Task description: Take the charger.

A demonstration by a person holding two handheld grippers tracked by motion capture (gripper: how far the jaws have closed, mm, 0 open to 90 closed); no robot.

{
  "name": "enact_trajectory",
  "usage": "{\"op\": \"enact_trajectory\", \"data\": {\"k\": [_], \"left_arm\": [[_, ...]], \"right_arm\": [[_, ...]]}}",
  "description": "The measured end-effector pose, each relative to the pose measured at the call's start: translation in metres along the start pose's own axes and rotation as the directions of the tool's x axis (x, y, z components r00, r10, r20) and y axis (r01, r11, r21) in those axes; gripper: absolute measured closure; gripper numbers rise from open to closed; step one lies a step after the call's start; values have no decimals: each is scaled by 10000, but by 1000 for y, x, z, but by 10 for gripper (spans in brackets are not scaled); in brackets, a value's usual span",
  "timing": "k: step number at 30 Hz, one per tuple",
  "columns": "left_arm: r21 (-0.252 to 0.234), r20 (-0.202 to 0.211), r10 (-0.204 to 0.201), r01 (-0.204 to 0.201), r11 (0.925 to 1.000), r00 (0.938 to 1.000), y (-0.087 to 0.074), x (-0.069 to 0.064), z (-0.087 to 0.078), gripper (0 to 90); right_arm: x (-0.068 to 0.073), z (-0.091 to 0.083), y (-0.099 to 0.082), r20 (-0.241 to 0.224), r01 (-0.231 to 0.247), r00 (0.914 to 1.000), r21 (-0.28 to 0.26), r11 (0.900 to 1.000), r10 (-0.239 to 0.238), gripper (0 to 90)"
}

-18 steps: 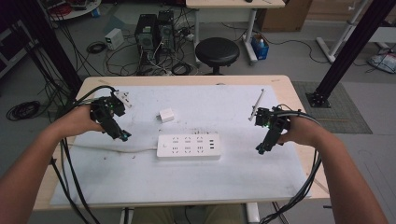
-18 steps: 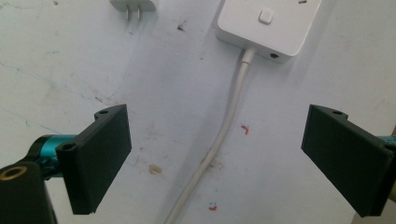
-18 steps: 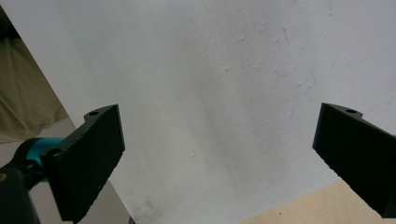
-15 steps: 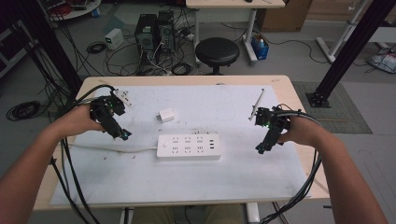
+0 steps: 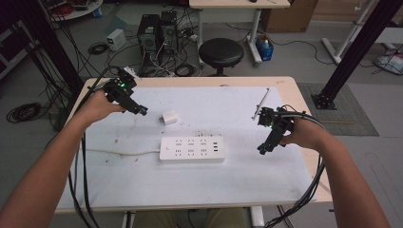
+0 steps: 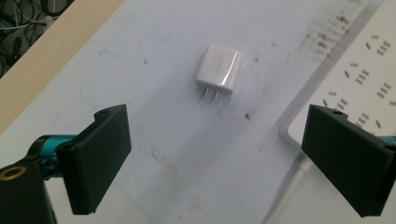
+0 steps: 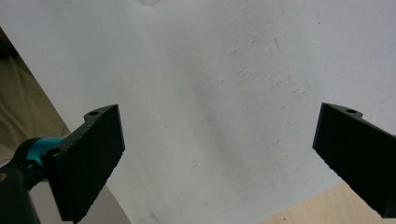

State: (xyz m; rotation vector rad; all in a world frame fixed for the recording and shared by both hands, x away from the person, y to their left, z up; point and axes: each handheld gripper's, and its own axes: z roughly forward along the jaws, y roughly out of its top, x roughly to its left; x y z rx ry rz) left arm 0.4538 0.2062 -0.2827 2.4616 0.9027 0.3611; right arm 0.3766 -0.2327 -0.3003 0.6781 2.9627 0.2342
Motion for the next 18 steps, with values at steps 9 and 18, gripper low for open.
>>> {"op": "enact_trajectory", "data": {"k": [9,18], "left_arm": [[-486,521,495,-470,9977,9974,18,5,48,83],[193,1018,1377,-1404,9899,9852,21,1,98,83]], "right_arm": [[3,-4,-2,100,-116,9999,-292,9995,119,15],[5,3,-5,17,-169,9999,-497,9986,170,15]]}}
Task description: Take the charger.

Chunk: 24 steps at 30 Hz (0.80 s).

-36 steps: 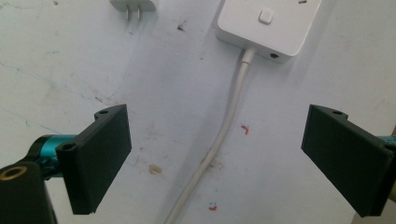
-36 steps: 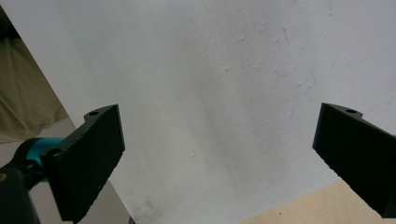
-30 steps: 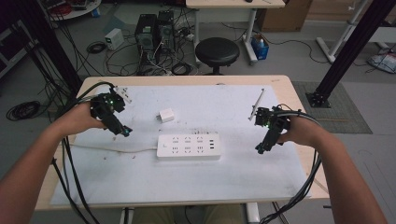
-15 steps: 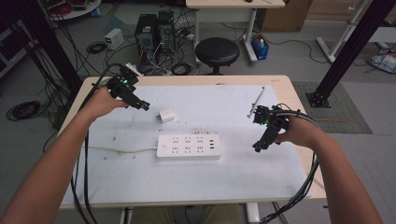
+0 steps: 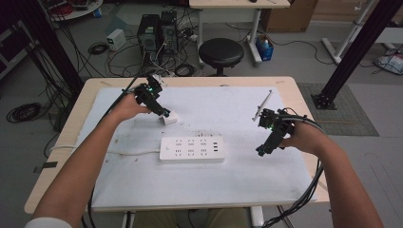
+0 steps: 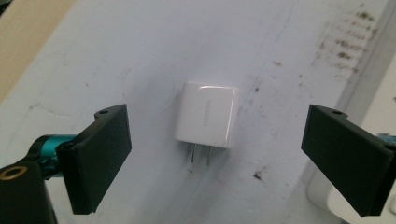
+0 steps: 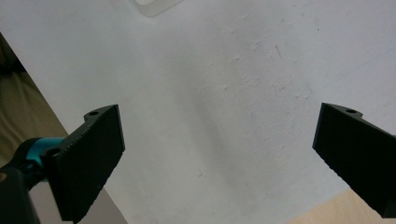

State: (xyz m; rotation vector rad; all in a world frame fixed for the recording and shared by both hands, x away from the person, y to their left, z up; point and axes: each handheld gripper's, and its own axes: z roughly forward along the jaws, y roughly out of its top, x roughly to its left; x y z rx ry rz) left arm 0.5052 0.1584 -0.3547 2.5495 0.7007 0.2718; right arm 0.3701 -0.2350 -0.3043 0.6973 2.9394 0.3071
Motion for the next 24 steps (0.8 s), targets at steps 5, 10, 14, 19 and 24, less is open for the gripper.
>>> {"op": "enact_trajectory", "data": {"k": [5,10,14,19,24], "left_arm": [[358,168,306,-312,9989,9994,-2,5,25,84],[454,433,188,-208,9988,9989,-4,10,43,91],[576,476,233,-260,9980,9986,-6,13,51,107],[699,497,231,-265,9972,9985,-8,15,58,114],[715,591,187,-229,9972,9981,-10,16,63,167]], "right_arm": [[2,0,-3,-41,-47,10000,0,10000,47,14],[1,-1,-5,-75,-99,9999,-10,10000,99,15],[1,0,-6,-85,-163,9998,90,9998,164,15],[1,0,-4,-99,-189,9998,97,9998,190,15],[0,0,-3,-34,-235,9997,132,9996,236,14]]}}
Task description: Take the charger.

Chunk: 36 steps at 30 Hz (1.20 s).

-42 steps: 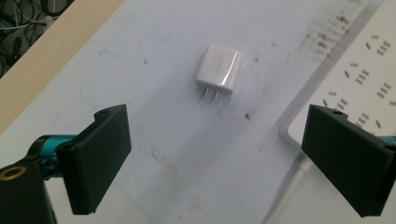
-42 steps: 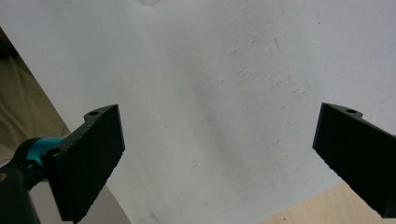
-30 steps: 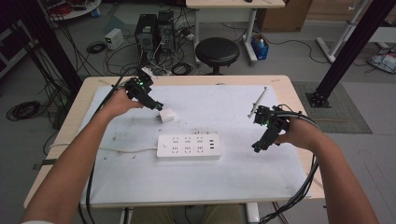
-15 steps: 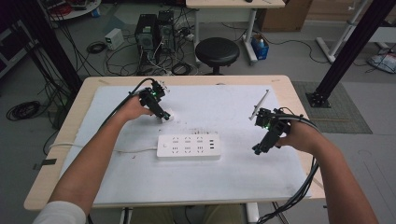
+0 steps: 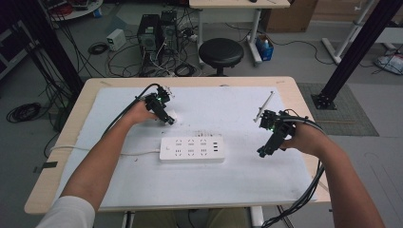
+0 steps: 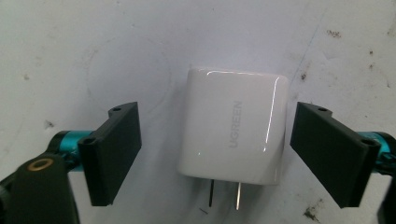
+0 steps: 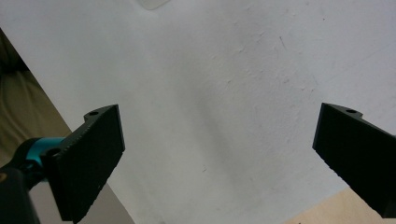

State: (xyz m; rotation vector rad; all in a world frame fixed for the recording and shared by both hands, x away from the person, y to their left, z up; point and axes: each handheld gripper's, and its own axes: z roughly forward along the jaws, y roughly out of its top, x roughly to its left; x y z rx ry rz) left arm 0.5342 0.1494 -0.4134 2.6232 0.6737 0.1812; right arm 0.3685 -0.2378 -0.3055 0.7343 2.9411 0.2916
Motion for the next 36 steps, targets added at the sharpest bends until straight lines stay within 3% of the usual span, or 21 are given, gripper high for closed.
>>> {"op": "enact_trajectory", "data": {"k": [6,12,16,21,28,36], "left_arm": [[-18,93,103,-103,9999,9999,0,-1,1,281],[84,67,84,-84,9999,9999,-1,-1,4,300],[-109,317,55,-51,9999,9995,-4,-1,6,423],[-54,176,-11,12,10000,9998,-7,-1,3,424],[-504,-25,-484,482,9976,9988,-14,-2,-21,425],[-1166,-452,-757,700,9907,9961,-18,-15,-66,425]], "right_arm": [[-1,-2,0,35,66,10000,14,10000,-66,15],[0,0,2,98,79,9999,137,9999,-80,14],[-1,0,2,146,33,9999,93,10000,-34,15],[-1,0,2,151,-31,9999,51,10000,30,15],[-2,1,2,330,24,9995,66,10000,-26,15],[3,0,3,406,110,9991,-34,9999,-109,15]]}}
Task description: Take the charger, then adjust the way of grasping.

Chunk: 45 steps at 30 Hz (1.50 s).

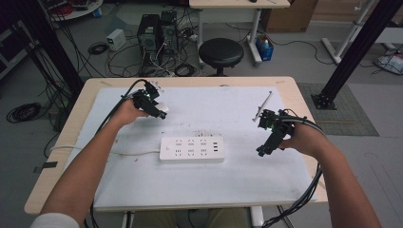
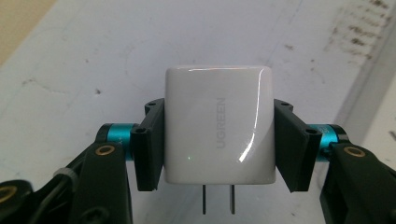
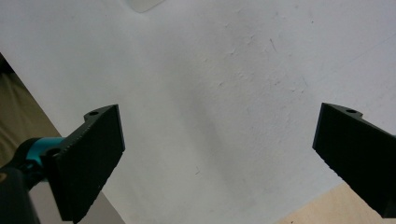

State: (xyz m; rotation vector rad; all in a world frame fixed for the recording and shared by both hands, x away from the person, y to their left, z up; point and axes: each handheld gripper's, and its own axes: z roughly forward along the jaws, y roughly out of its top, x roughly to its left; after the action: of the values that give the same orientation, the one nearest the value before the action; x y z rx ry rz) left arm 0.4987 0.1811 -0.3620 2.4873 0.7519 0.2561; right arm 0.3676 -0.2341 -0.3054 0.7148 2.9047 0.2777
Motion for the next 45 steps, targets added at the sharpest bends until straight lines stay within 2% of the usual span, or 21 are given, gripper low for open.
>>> {"op": "enact_trajectory", "data": {"k": [5,6,8,9,10,13,16,20,24,27,29,35,36,40,41,45], "left_arm": [[-269,-124,49,-52,9996,9999,1,-14,-27,425],[-367,-140,123,-128,9992,9998,0,-18,-32,425],[-517,-163,195,-203,9985,9997,0,-22,-37,424],[-704,-156,324,-334,9970,9994,-1,-32,-50,425],[-725,-158,368,-378,9967,9992,-1,-34,-53,425],[-818,-90,451,-457,9956,9989,-4,-43,-62,425],[-784,-135,689,-698,9945,9975,-6,-56,-73,424],[-910,-147,770,-780,9928,9969,-10,-69,-86,424],[-1040,-158,828,-840,9910,9964,-14,-80,-98,424],[-1055,-154,966,-977,9896,9952,-17,-89,-103,424],[-1157,-44,1249,-1246,9854,9922,-19,-95,-106,424],[-1276,94,1564,-1539,9798,9877,-26,-106,-109,424],[-1214,122,1634,-1608,9795,9865,-26,-107,-110,424],[-1320,204,1831,-1789,9750,9829,-28,-109,-112,424],[-1357,241,1882,-1833,9737,9818,-27,-110,-112,424],[-1464,357,2199,-2126,9661,9749,-25,-116,-113,424]], "right_arm": [[5,-2,-1,50,29,10000,-140,9999,-28,15],[6,-3,-2,224,202,9996,-221,9996,-197,14],[6,-3,-2,224,202,9996,-221,9996,-197,14],[8,-2,-2,473,46,9989,-213,9998,-35,15],[9,-2,-2,575,76,9983,-191,9998,-65,14],[11,0,-1,511,-42,9987,-110,9999,47,15],[15,1,-1,414,90,9991,-52,9999,-88,14],[19,0,0,288,181,9994,-225,9996,-174,14],[26,-2,0,368,325,9988,-373,9988,-312,15],[30,-3,0,484,584,9972,-422,9974,-563,15],[31,-3,0,520,590,9970,-408,9974,-568,14],[30,-1,1,387,371,9986,-452,9983,-353,15],[29,0,1,385,480,9982,-389,9981,-465,14],[31,-1,3,449,191,9988,-511,9985,-168,14],[31,-2,4,300,-16,9995,-662,9978,36,15],[31,-2,4,178,-62,9998,-951,9954,79,14]]}}
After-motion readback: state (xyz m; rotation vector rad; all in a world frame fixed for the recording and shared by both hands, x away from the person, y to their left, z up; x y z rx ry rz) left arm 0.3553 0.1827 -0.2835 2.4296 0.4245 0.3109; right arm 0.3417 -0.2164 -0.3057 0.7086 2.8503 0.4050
